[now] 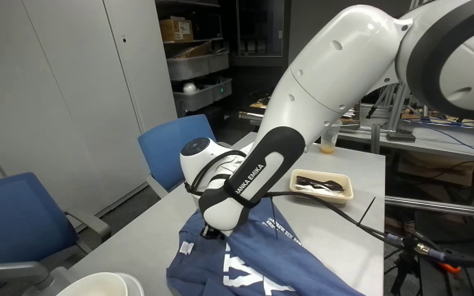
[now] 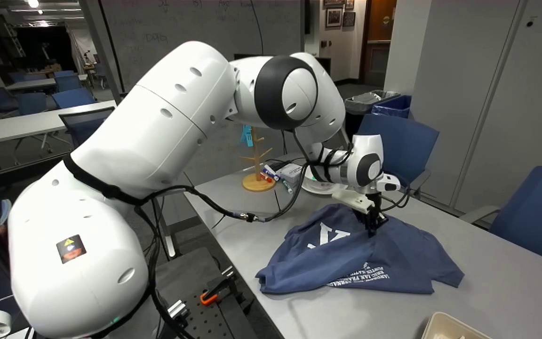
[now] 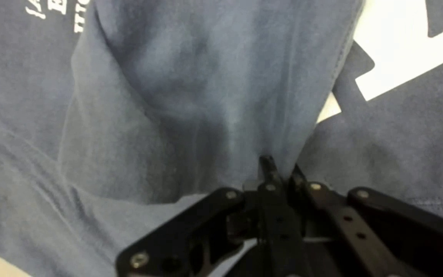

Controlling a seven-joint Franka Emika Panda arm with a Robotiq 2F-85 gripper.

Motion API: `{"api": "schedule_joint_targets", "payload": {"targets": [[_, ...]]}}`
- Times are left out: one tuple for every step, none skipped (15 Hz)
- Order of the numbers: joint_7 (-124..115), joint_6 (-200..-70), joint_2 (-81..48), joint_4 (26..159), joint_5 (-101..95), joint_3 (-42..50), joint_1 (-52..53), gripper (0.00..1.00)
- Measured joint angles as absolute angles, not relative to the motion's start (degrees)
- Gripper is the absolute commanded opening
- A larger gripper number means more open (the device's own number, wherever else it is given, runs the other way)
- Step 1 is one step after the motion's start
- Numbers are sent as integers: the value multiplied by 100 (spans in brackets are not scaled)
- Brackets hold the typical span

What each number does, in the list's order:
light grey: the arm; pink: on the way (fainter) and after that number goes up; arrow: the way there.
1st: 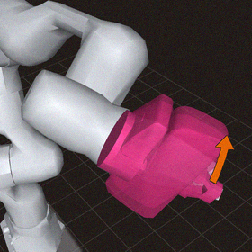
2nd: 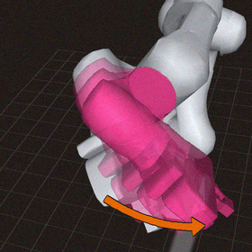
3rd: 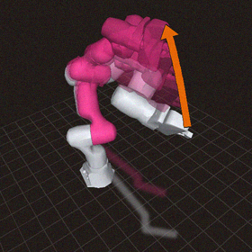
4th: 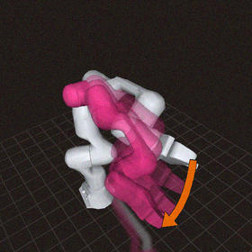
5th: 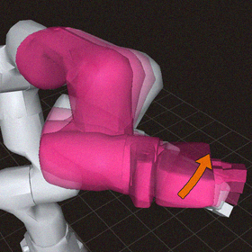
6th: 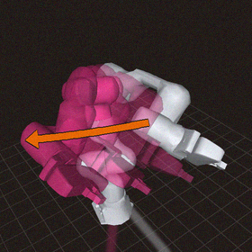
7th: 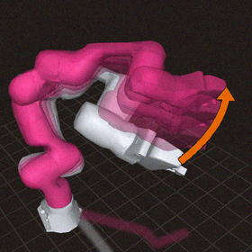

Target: Unfold the T-shirt on the table

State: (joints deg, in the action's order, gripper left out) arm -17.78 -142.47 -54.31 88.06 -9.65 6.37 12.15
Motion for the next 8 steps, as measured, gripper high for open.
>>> {"api": "schedule_joint_targets", "payload": {"targets": [[-1779, -14217, -5431, 8796, -965, 651, 1215, 1], [-1779, -14190, -5430, 8786, -966, 669, 1216, 1], [-1786, -14168, -5424, 8783, -967, 699, 1223, 1], [-1797, -14151, -5410, 8783, -970, 746, 1236, 1], [-1825, -14129, -5385, 8787, -986, 826, 1262, 1], [-1877, -14104, -5342, 8803, -1041, 943, 1302, 1], [-1977, -14088, -5279, 8845, -1146, 1087, 1349, 1], [-2110, -14070, -5192, 8918, -1276, 1263, 1407, 1]]}}
